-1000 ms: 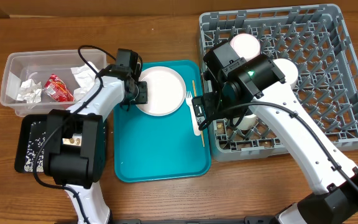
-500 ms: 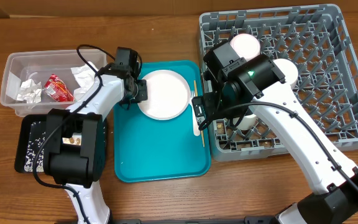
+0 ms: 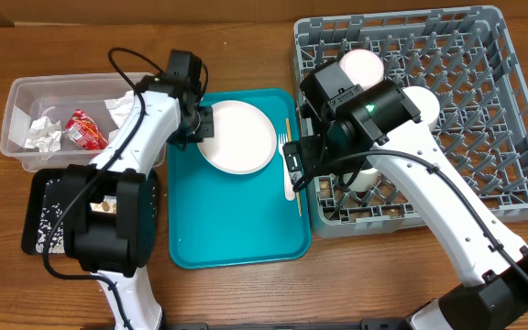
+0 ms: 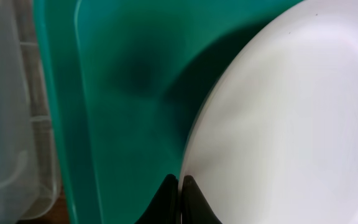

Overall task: Sort waste into correct bins and load items into the dishwasher
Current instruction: 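Grasp the rim of the white plate with the left gripper, then lift the white plate with the left gripper toward the right gripper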

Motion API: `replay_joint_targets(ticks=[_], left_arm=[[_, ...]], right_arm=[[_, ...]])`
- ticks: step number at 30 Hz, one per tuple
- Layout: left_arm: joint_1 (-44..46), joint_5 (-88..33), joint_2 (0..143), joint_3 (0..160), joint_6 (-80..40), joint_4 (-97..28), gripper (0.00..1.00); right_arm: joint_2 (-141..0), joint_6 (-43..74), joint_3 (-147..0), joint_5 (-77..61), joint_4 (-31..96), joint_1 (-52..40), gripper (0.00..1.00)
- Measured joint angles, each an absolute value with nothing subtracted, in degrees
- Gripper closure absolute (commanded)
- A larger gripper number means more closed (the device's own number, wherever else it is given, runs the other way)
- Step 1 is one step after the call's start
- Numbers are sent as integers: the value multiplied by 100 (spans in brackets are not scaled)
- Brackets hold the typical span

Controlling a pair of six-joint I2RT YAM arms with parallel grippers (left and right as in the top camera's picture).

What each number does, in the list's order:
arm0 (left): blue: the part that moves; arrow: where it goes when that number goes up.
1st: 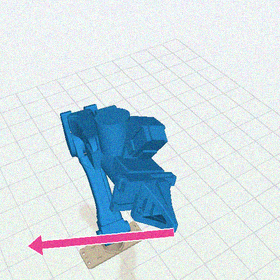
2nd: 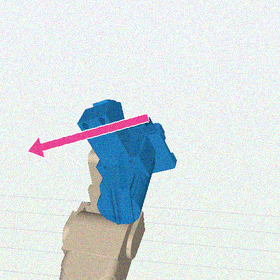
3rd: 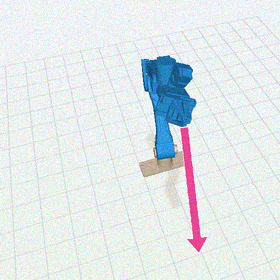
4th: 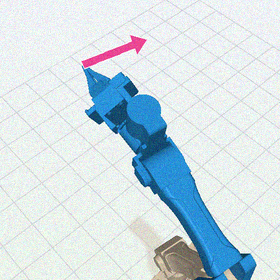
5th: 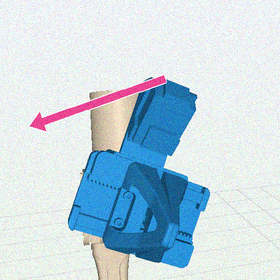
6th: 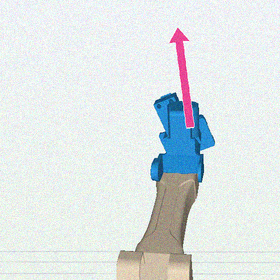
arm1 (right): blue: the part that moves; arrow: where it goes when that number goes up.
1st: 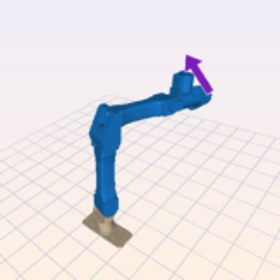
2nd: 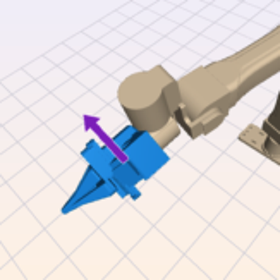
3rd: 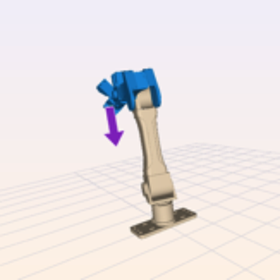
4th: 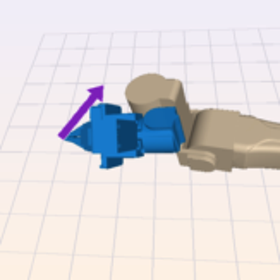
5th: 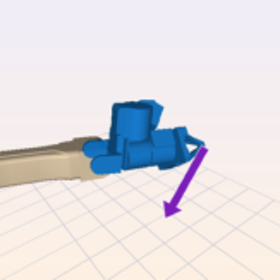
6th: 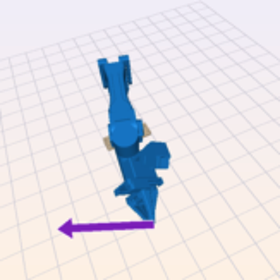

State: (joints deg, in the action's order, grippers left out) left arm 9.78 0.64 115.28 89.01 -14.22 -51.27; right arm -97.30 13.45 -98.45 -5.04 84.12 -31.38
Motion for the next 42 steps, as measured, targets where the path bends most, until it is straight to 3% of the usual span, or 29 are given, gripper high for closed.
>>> replay_joint_targets(ticks=[11,23,27,36,40,42], left_arm=[[978,62,10412,9205,-1424,-5975,96],[978,-1044,9430,9231,-1140,-6648,96],[978,-1481,9413,9231,-982,-6700,96],[978,-2023,9413,9231,-729,-6716,96],[978,-2088,9413,9231,-709,-6731,96],[978,-2137,9413,9231,-701,-6733,96]], right_arm=[[-9730,1347,-9845,-493,8042,-3015,0],[-9730,1347,-9845,-1361,7397,-2196,1],[-9730,1247,-9845,-1763,7306,-2145,27],[-9730,1194,-9845,-2156,7262,-2147,31],[-9730,1192,-9845,-2204,7185,-2147,38],[-9730,1190,-9845,-2215,7137,-2147,47]])
